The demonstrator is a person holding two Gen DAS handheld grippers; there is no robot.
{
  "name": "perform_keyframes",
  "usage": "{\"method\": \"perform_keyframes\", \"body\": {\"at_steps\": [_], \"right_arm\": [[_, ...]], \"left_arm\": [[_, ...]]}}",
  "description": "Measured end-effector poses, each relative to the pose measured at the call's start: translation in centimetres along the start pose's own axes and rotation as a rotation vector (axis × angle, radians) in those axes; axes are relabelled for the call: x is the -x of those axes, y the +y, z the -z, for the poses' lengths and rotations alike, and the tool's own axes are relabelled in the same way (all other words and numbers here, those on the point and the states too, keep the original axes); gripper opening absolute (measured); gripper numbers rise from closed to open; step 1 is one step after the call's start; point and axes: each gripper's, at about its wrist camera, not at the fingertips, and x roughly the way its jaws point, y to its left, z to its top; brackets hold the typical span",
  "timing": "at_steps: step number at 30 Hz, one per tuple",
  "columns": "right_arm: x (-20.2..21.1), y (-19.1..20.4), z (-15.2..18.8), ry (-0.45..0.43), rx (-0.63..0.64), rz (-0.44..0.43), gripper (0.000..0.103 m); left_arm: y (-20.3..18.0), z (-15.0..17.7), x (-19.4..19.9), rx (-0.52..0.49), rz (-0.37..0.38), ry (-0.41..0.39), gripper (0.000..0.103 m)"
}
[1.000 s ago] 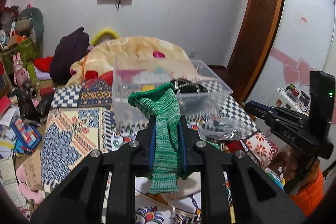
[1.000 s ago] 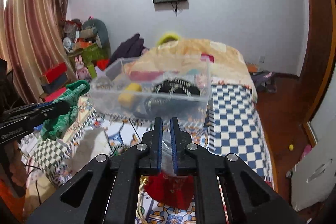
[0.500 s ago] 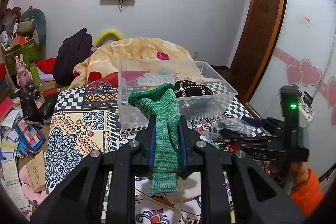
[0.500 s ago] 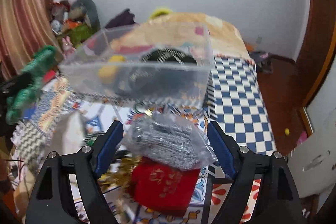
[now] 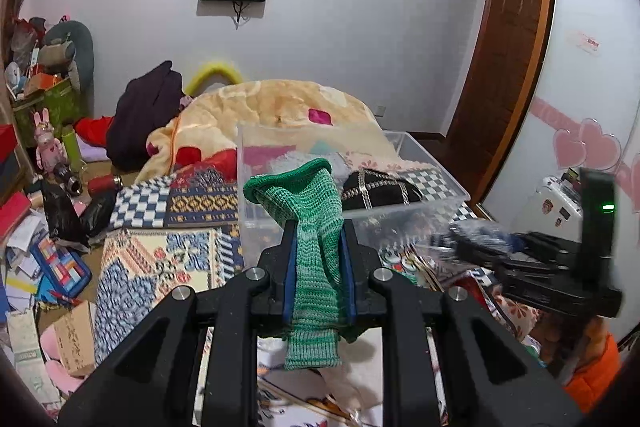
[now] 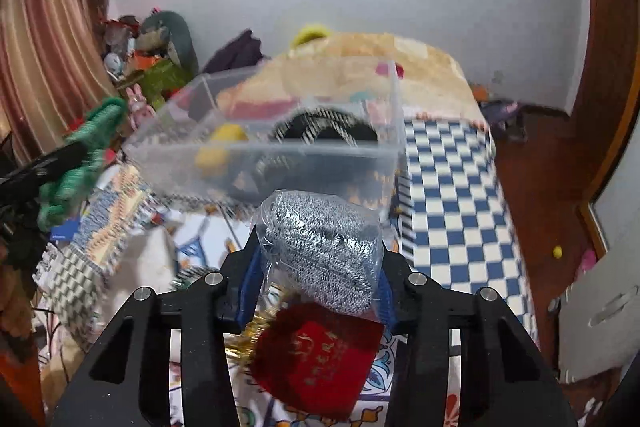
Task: Organize soft objects
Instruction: 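Drop the sock and scrubber bag into the clear box, opening both grippers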
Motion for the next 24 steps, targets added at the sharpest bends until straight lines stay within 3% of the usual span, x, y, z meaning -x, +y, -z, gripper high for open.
{"method": "perform_keyframes", "body": {"at_steps": [6,12,16,24], "right_arm": [[2.8,1.2,-2.6,-0.116,0.016,-0.032,0.044],[1.9,2.6,-5.4,-0.176,0.053,-0.018,0.044],[0.0,3.3,-7.1,-0.167,0.08,-0.016,0.044],[-4.3,3.8,-8.6,-0.083,0.081,-0.037,0.044]], "left_arm": [[0.6,-2.6,-0.6,-0.001,-0.024,-0.043,0.019],[0.5,-4.8,-2.4,-0.023,-0.063,-0.064,0.019],[0.3,-5.6,-4.5,-0.047,-0.091,-0.049,0.019],[0.9,-5.6,-9.8,-0.052,-0.085,0.072,0.019]]}}
